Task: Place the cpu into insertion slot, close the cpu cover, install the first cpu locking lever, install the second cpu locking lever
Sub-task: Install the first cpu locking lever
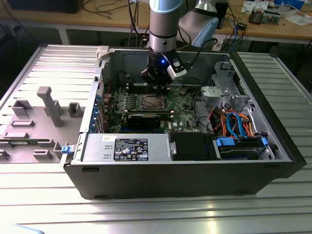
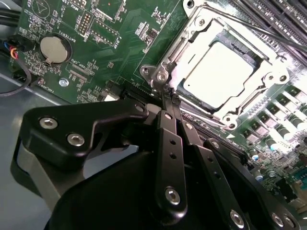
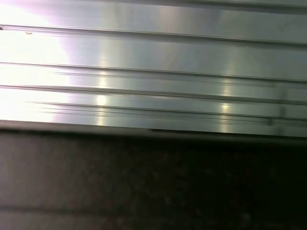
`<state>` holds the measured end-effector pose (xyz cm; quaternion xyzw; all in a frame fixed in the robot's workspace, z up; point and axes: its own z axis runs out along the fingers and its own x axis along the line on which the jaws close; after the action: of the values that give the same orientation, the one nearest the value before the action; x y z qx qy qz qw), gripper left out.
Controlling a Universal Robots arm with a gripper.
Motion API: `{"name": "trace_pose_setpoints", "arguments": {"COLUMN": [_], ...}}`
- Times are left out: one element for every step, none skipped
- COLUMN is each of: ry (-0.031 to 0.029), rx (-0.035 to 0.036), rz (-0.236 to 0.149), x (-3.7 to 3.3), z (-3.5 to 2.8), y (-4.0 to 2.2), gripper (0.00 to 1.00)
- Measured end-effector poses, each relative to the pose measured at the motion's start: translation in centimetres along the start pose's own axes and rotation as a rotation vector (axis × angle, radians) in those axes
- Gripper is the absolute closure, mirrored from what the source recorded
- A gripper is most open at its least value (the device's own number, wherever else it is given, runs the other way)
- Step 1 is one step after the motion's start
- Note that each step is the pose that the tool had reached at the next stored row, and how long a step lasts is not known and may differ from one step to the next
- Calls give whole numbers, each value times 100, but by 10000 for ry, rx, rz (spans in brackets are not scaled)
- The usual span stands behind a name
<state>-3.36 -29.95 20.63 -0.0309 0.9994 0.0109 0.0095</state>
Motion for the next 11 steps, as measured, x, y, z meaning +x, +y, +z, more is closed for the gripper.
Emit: {"name": "trace_pose_setpoints", "arguments": {"ry": [2,3,3,4,5,6,6,6,7,7,9], "rx": [3,5,5,7,12,21,34,46,54,60,71], "rz": [0,0,0,0,0,-1,-2,-3,-2,-1,-2], "x": [0,0,0,1,1,0,0,0,0,1,1], "z": [-2,-2,-2,-3,-3,-2,-1,1,3,6,12], "y": [0,-1,-1,-1,-1,-2,-2,-2,-2,-2,-2], "gripper": [89,89,89,89,89,89,89,89,89,89,89]}}
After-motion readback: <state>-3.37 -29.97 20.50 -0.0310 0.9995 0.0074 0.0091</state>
